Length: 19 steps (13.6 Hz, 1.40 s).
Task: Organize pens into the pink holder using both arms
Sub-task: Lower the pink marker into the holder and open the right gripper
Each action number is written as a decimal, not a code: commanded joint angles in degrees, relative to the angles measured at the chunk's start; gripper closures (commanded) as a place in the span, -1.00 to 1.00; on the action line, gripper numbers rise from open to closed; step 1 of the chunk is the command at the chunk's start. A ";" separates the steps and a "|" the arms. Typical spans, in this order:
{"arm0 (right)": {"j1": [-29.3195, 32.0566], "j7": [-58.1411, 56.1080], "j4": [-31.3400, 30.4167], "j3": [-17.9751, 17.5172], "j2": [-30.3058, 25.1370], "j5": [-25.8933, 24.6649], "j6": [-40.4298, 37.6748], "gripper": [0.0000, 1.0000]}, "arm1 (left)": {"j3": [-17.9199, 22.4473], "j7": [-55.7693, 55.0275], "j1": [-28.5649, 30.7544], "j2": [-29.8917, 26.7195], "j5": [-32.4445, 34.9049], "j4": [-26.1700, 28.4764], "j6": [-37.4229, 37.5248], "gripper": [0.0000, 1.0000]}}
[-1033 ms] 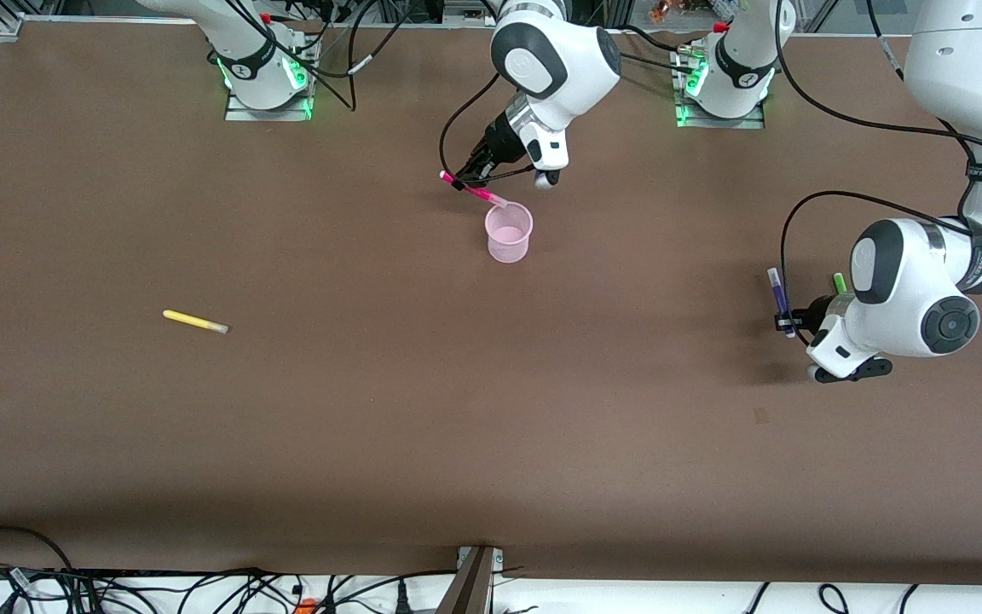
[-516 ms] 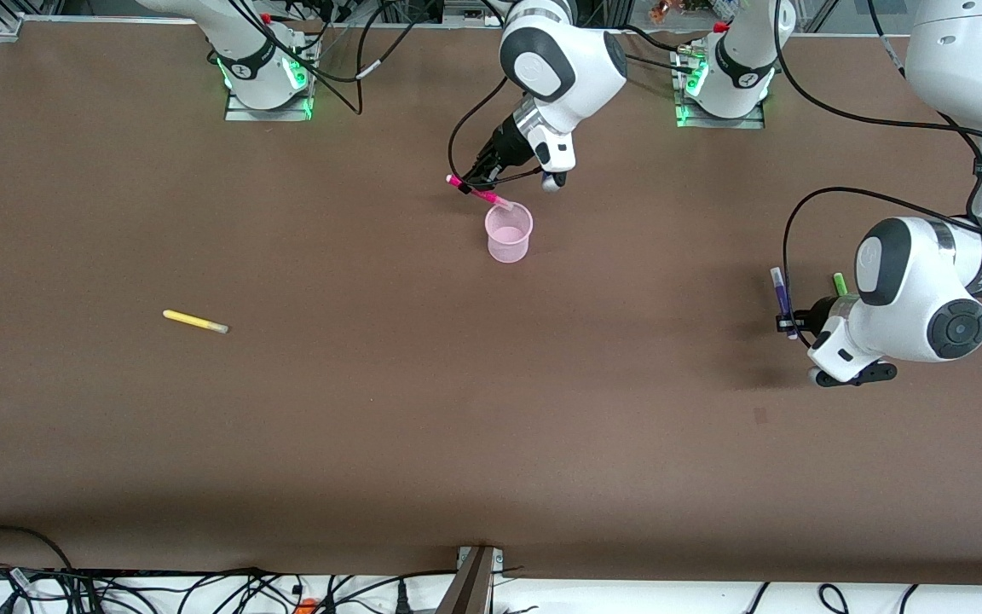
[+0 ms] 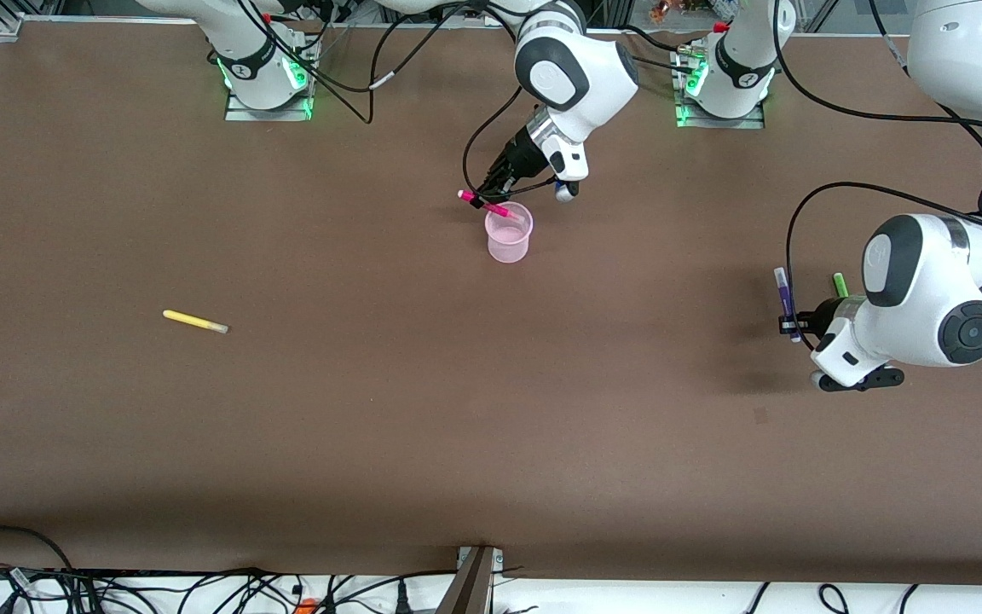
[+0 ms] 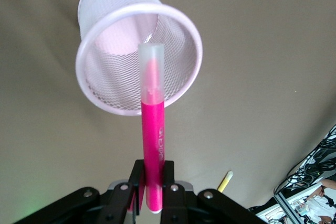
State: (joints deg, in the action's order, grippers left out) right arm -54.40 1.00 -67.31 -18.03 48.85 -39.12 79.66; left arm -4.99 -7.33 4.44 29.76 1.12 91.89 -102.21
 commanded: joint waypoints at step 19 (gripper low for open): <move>-3.17 -6.97 6.39 2.29 1.87 -2.11 -6.35 -0.98 | 0.07 0.65 -0.48 -0.05 1.08 -0.92 2.11 1.00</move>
State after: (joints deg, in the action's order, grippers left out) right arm -56.65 -3.90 -64.78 -16.54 50.34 -40.50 76.76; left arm -4.99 -7.33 4.15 29.77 1.12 91.89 -101.28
